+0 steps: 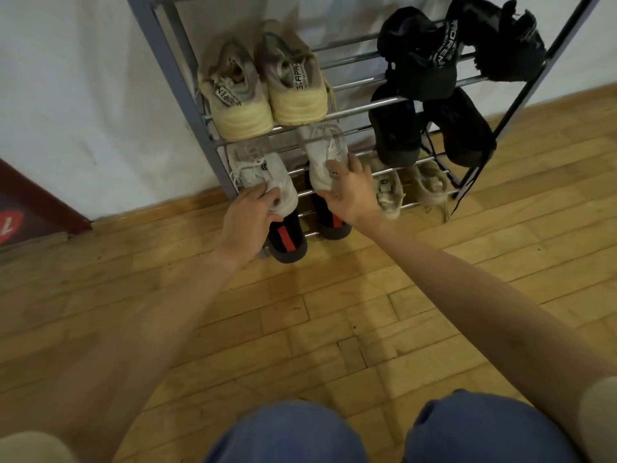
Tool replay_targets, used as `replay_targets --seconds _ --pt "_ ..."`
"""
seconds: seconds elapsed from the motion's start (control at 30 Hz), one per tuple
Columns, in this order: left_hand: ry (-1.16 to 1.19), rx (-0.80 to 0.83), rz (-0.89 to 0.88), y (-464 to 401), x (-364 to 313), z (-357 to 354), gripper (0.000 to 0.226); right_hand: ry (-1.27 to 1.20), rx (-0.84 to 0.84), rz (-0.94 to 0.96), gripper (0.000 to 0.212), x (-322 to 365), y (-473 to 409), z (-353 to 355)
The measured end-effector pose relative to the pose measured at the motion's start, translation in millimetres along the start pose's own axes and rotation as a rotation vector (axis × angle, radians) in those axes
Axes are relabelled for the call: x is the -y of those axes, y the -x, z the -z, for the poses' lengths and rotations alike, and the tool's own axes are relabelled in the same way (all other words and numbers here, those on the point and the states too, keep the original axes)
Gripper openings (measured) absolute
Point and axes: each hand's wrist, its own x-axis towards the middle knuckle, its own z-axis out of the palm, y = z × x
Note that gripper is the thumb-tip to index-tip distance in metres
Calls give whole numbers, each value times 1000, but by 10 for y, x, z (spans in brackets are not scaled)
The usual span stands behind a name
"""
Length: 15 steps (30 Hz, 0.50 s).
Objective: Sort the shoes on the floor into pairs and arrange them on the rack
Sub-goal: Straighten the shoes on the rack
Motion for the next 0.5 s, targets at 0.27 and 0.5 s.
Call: replay_targets --seconds 0.27,0.5 --pt "27 -21 24 27 -50 28 47 -129 25 136 62 122 -36 -57" --pt "58 3 38 4 -101 47 44 -131 190 183 80 45 -30 -8"
